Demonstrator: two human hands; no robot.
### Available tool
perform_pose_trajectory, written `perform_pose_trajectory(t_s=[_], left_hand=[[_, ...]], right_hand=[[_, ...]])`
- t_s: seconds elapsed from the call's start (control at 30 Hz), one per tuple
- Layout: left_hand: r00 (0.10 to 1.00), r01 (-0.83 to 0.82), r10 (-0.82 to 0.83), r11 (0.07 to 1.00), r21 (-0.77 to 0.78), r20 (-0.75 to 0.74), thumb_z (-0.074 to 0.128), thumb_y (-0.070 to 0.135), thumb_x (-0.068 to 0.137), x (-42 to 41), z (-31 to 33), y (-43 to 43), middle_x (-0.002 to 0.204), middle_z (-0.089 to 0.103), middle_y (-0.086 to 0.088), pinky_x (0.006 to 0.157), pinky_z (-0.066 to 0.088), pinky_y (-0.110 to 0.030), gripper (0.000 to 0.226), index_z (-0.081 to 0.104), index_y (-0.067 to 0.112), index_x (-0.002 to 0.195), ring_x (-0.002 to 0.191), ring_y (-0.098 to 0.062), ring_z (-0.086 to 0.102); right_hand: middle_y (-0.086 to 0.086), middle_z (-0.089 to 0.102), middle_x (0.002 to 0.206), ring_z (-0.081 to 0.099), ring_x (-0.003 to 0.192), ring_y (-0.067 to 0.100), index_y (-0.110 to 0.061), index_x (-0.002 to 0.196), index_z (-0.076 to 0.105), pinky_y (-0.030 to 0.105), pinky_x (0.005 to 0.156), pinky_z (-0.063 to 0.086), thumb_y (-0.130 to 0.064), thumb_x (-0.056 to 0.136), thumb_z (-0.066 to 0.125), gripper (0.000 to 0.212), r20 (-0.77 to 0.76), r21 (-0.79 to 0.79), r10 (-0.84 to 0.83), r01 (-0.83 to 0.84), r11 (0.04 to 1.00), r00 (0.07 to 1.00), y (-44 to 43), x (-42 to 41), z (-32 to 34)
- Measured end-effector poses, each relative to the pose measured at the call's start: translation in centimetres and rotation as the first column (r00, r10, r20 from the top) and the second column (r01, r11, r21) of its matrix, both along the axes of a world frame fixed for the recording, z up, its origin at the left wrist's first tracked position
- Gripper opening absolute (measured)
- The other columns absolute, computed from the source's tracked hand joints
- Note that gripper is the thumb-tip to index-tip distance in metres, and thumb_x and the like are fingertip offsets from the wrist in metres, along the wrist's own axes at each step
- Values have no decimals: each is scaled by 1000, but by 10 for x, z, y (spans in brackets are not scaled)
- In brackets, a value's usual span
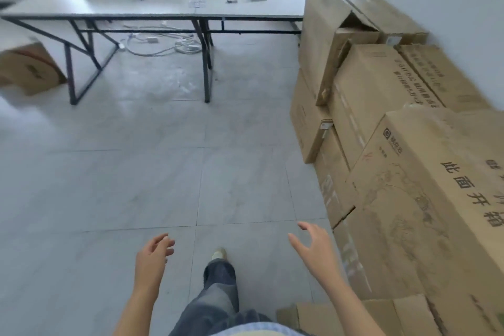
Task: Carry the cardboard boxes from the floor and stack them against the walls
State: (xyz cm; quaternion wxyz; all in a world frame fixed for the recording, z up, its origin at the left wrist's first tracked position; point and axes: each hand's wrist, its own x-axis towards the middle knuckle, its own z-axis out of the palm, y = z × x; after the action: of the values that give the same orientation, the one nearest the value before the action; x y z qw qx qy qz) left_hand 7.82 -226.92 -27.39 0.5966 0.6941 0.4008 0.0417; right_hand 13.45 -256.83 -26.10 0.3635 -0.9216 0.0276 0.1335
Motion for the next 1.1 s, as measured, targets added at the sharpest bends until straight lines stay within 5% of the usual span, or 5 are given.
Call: perform_pose_trajectory(t_s=[0.27,0.37,0.53,0.83,1.1], left_hand=[[958,-285,285,958,7,6,43,12,98,-82,2,27,101,62,-13,80,41,-37,27,56,0,118,92,-28,57],[941,-339,339,941,-12,-2,44,12,98,-105,0,30,101,62,-13,79,41,-37,26,57,0,116,91,-28,58],[914,-404,404,914,-21,-29,45,13,97,-140,3,45,99,63,-14,80,40,-36,23,58,1,111,88,-28,58],[855,-515,508,855,-63,-100,45,11,97,-174,1,47,96,62,-14,80,39,-34,15,58,5,101,86,-27,56],[784,-621,616,778,-95,-77,46,13,96,-74,-2,34,92,63,-10,79,41,-35,18,59,12,84,83,-25,58]], right_hand=[[3,55,124,46,119,17,-9,126,53,24,98,33,-45,87,58,54,32,30,205,-206,978,978,55,-1,11],[-4,53,116,45,113,11,-10,125,53,24,97,34,-73,73,49,81,16,64,275,-276,959,961,73,-14,7],[4,56,125,48,118,18,-8,126,53,26,97,37,-30,89,60,44,-2,41,297,-297,954,955,93,-17,-3],[4,56,123,50,112,15,-9,124,54,24,94,38,-26,88,62,41,-102,56,459,-456,888,882,120,-55,-28],[1,56,122,46,103,6,-10,127,52,21,90,37,-27,88,62,44,-50,100,591,-584,805,805,143,71,-15]])
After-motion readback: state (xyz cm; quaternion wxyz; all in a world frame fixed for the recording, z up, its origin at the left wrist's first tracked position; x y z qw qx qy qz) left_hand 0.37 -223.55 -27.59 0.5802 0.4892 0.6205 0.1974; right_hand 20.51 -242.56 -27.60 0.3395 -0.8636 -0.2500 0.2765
